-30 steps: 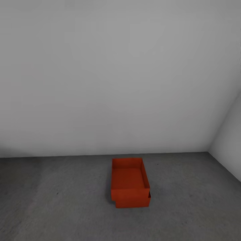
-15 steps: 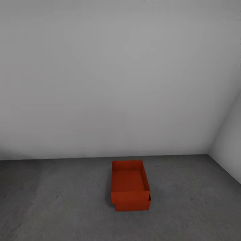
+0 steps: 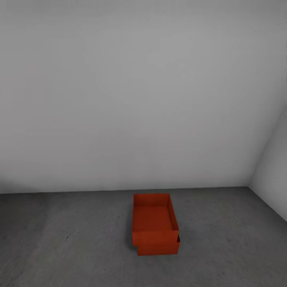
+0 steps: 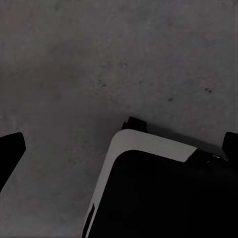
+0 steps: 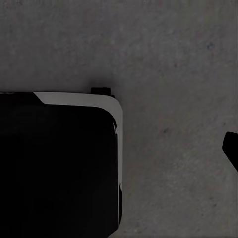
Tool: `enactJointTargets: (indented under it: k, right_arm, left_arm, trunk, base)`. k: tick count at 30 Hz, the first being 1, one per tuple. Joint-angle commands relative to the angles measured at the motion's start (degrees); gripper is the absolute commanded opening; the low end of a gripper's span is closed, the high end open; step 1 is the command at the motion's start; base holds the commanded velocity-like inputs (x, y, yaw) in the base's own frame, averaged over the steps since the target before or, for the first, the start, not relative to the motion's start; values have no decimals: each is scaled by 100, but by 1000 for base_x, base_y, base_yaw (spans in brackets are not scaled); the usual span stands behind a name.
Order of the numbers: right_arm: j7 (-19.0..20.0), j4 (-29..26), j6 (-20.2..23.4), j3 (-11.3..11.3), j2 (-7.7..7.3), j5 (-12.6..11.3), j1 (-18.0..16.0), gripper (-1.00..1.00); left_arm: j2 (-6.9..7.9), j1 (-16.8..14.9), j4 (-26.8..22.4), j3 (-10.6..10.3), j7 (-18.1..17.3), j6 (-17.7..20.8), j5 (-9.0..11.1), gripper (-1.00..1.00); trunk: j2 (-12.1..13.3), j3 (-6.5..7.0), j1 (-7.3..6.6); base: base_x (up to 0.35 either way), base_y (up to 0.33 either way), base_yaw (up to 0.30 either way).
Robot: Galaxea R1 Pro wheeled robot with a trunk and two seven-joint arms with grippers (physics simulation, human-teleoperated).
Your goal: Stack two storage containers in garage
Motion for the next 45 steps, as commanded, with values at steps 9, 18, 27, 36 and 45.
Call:
enactJointTargets:
  k: [9,18,27,36,45]
  right_arm:
    - [-2,18,-32,48,3,-40,-8,100]
    - [0,18,-40,48,3,-40,-8,100]
    - [0,18,-49,48,3,-40,-8,100]
    - [0,18,-50,48,3,-40,-8,100]
    - [0,18,-50,48,3,-40,-8,100]
  left_arm:
    - [-1,-4,1,-3,9,-17,23,100]
    - [-2,-4,1,0,9,-17,23,100]
    - [-1,-4,2,-3,9,-17,23,100]
    - [-2,-4,3,-3,9,-17,23,100]
    - [-2,-4,3,-3,9,-17,23,100]
  trunk:
    - [-7,75,1]
    - [-7,159,1]
    - [-7,243,1]
    - [-7,327,1]
    - [-7,411,1]
  base:
    - [0,0,0]
    - [0,0,0]
    - [0,0,0]
    - [0,0,0]
    - [0,0,0]
